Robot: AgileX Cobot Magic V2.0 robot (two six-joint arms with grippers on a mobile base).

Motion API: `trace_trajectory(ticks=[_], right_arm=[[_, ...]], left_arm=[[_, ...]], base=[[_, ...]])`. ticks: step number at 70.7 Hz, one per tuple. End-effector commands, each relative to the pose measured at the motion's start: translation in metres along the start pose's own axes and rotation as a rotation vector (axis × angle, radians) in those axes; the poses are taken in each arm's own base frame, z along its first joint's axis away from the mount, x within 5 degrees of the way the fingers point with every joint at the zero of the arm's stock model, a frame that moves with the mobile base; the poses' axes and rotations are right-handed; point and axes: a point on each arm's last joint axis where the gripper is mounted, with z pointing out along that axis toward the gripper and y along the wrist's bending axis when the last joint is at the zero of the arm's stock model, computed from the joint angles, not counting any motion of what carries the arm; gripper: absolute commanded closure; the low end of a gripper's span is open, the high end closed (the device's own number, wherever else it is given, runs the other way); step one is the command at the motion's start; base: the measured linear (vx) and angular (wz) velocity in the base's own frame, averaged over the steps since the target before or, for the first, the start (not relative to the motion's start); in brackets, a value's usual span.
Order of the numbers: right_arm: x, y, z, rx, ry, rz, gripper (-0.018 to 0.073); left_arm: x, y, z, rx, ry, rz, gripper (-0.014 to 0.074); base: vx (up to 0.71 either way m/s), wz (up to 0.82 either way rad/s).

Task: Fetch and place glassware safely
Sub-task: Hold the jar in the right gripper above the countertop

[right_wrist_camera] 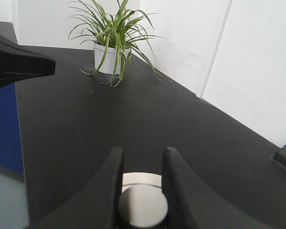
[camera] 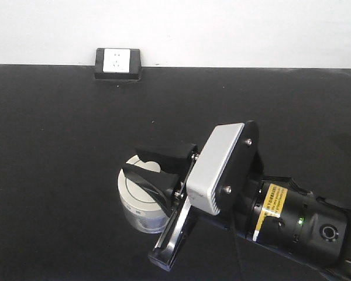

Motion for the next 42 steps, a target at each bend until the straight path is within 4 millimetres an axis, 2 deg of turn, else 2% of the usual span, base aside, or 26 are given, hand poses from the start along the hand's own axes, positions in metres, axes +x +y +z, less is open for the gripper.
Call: trace_trajectory(ticks=[1, 42], right_arm=[[-0.0242, -0.0014, -0.0037, -0.004, -0.145, -0.008, 0.0563], [-0.0242, -0.0014, -0.0037, -0.004, -0.145, -0.008, 0.0563]], left_arm=[[-0.0143, 0.0011, -0.0004, -0.003, -0.09, -0.009, 0.0603], [-0.0143, 0.0011, -0.0004, -0.003, -0.09, -0.009, 0.0603]], base=[[0.01, -0.01], [0.0, 0.0]])
